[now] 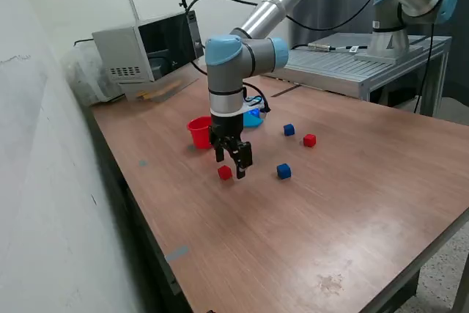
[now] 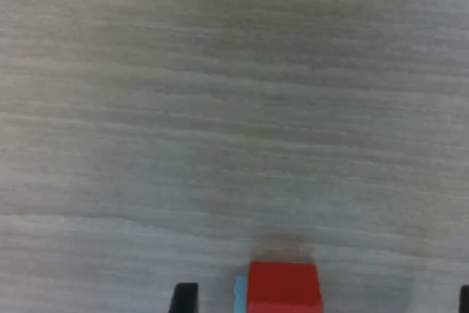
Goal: Place red objects in the red bin, and blue objects in the blue bin.
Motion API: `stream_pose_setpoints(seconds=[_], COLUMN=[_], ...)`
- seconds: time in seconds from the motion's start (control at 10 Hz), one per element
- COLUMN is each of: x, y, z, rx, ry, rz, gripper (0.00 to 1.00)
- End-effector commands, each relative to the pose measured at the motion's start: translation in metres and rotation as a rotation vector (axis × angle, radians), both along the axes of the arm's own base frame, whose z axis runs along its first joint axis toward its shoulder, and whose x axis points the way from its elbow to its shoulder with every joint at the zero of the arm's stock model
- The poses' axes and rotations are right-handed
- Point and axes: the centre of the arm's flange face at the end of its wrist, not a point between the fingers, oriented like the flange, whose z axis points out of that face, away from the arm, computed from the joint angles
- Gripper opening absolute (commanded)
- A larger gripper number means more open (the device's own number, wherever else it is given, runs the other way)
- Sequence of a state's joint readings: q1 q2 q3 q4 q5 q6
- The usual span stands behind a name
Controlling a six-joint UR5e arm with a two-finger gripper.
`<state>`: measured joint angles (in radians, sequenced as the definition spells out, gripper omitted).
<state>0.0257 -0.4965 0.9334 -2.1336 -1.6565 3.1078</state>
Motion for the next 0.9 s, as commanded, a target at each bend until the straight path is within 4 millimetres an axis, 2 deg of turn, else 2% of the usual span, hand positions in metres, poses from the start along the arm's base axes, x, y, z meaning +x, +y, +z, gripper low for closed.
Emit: stream_pose_setpoints(seconds=[0.0, 0.6, 0.7, 0.8], x=[-0.0012, -0.0030, -0.0032, -0.0032], y=[0.0008, 0.0020, 0.0032, 0.0032], z=[-0.0011, -0.0015, -0.0027, -0.0027], rx=[-0.001, -0.001, -0.003, -0.003], ry=[0.000, 0.001, 0.001, 0.001], rz=[-0.001, -0.003, -0.004, -0.004], gripper=[1.00, 1.00, 0.00, 0.00])
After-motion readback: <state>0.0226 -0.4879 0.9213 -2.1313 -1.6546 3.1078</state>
